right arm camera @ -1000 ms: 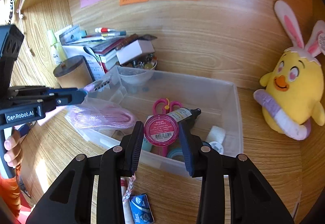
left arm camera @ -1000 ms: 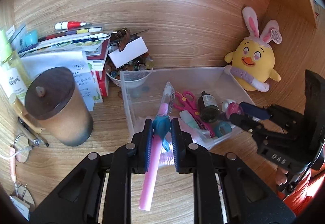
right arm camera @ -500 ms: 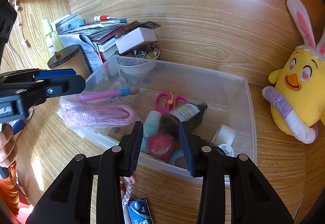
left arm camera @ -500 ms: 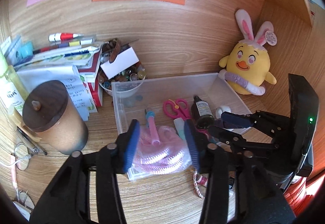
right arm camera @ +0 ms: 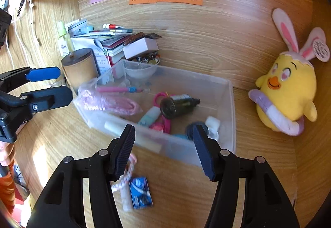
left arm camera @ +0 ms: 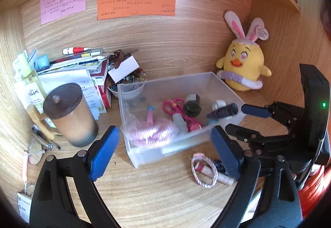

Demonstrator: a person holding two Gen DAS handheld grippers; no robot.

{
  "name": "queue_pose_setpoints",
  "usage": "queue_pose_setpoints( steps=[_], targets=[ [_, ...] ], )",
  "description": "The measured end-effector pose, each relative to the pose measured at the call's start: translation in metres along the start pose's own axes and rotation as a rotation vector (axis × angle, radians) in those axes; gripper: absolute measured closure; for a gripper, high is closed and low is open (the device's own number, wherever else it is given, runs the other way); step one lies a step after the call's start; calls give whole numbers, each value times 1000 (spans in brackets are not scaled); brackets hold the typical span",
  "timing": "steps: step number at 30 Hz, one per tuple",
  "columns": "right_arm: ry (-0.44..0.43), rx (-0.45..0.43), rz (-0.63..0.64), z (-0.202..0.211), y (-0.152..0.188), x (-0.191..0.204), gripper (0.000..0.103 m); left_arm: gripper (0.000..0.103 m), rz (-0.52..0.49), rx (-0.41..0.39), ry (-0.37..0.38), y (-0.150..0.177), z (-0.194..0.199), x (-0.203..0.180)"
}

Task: Organize objects
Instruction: 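Drop the pink compact into the box while the left gripper drops the pink pen in, then grasp the blue Max card box with the right gripper while the left gripper grasps the braided hair tie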

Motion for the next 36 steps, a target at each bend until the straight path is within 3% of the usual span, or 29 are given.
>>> queue_pose_setpoints(
  steps=[5, 15, 20, 22, 24, 28, 36],
  targets=[
    [-2, 33, 7, 4, 22, -1, 48, 10, -10, 47, 19, 20, -5, -9],
    [-12, 165, 25, -16, 69, -1, 48, 10, -47, 260, 91, 73, -55, -37],
    [-33, 192, 20, -18, 78, 1, 48, 10, -90, 310, 104, 87, -69, -50],
    [-34, 207, 39, -20, 81, 4, 48, 15, -100, 322, 98, 89, -74, -51],
    [-37, 218, 57, -23, 83, 8, 49, 29, -98, 344, 105, 91, -78, -50],
    [-58, 222, 55, -22, 83, 10, 48, 42, -106, 325, 80, 92, -78, -48],
    [-82, 243, 79, -31, 84, 19, 48, 95, -91, 305, 76, 87, -77, -41]
  ],
)
Point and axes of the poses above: each gripper's, at about its wrist camera, not at the fingertips, and z roughly against the way its jaws point, x to its left, y to its underside, the point moved 3 cm from there along -z, roughly the way its jaws point, and after that the axes turned 2 degrees about y, right-handed, at the moved point
